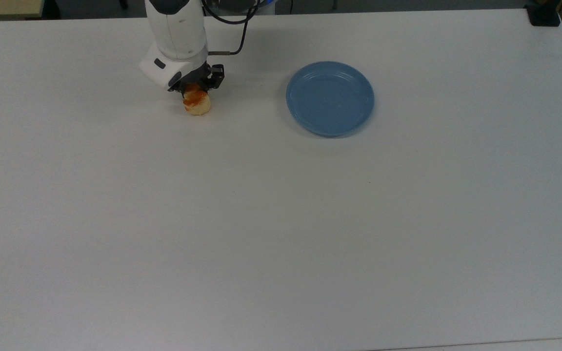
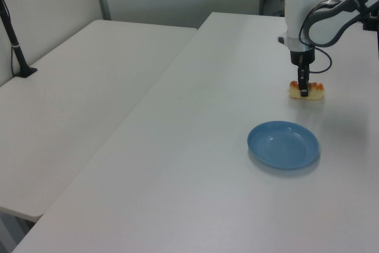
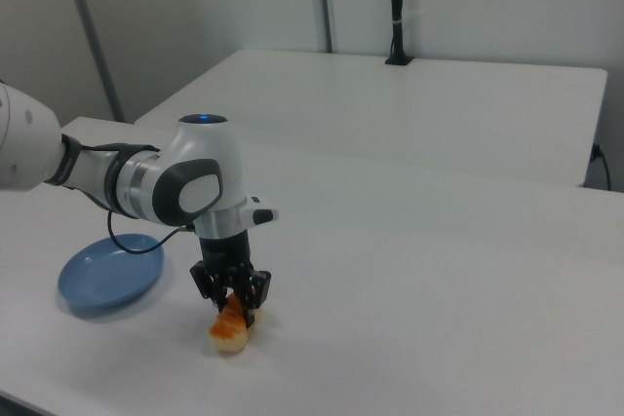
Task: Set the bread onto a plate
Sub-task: 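Lift the grasped bread roll off the table, then carry the bread roll over the blue plate and lower it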
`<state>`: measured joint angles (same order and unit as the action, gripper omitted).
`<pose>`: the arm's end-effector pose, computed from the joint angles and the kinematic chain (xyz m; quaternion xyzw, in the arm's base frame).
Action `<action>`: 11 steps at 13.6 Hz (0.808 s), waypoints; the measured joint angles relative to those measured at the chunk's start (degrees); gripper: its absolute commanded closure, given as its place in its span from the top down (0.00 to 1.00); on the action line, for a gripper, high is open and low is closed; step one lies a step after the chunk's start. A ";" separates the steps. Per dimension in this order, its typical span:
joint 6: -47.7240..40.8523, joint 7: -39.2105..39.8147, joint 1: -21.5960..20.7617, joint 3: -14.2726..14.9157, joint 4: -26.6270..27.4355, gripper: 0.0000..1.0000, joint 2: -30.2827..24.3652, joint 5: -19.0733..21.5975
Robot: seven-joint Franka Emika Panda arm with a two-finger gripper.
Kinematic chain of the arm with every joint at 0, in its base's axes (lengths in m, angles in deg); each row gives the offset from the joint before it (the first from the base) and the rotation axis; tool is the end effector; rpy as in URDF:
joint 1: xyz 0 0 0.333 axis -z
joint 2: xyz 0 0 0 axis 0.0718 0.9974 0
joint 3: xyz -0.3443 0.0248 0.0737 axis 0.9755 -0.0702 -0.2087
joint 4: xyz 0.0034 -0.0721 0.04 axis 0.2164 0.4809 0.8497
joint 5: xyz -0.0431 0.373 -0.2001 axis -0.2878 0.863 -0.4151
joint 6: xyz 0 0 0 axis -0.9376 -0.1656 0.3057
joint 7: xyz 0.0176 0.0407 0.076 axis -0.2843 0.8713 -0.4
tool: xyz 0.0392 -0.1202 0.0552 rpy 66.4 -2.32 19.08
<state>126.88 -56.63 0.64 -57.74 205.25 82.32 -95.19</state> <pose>0.5270 -0.0747 0.2967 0.9937 0.0714 -0.0804 0.0324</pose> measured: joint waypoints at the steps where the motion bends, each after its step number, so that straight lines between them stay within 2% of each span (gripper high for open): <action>1: -0.31 -0.06 0.00 0.00 -0.60 0.33 -0.02 0.00; 3: -2.46 -0.26 0.00 0.00 -3.06 0.27 -0.08 0.00; 9: -6.32 -0.35 -0.26 -0.03 -8.86 0.27 -0.14 0.00; 11: -7.72 -2.11 -2.20 -0.10 -11.50 0.28 -0.03 0.01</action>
<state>119.16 -58.73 -1.55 -57.84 193.75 82.29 -95.18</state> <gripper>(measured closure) 0.727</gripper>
